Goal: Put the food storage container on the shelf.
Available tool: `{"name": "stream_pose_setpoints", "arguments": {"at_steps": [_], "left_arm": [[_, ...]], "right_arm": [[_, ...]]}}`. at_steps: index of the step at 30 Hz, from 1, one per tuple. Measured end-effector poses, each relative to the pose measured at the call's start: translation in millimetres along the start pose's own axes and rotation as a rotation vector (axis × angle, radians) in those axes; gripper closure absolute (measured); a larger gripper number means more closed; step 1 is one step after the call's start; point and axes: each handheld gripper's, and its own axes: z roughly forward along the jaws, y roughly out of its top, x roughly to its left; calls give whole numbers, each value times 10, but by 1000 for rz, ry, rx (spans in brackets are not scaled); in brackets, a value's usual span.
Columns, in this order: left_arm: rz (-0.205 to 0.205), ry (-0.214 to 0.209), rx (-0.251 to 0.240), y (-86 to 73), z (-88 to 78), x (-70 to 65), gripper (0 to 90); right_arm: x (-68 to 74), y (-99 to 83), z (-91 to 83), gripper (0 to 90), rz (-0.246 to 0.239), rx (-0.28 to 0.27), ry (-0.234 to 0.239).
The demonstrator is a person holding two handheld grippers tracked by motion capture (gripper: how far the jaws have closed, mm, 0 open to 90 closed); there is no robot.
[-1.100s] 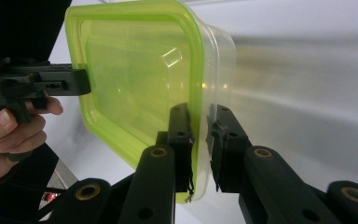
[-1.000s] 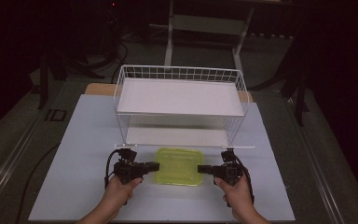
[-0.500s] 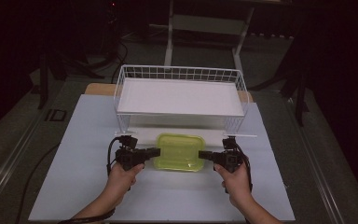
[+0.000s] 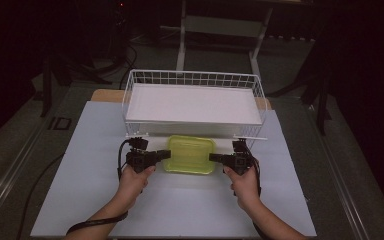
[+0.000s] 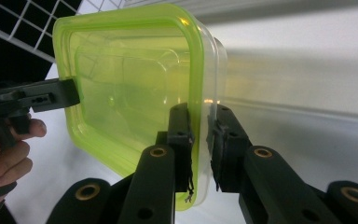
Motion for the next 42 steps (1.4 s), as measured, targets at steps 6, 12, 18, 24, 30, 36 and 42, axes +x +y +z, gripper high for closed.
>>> {"name": "stream_pose_setpoints", "arguments": {"at_steps": [6,12,18,24,30,36,42], "left_arm": [[-19,10,-34,42,67,90,805],[-10,23,-43,78,134,147,805],[-29,34,-52,112,238,209,805],[-59,13,-74,130,290,256,797],[6,59,-127,92,359,240,731],[41,99,-163,60,419,245,650],[52,93,-194,53,427,237,535]], "right_arm": [[5,95,85,792,-12,-35,-22],[-44,145,195,787,6,-68,-37],[-83,179,271,784,2,-98,-71],[-135,198,304,786,16,-117,-64],[-127,159,343,758,-10,-181,-93],[-169,142,403,725,-39,-223,-114],[-155,140,446,666,-70,-235,-129]]}}
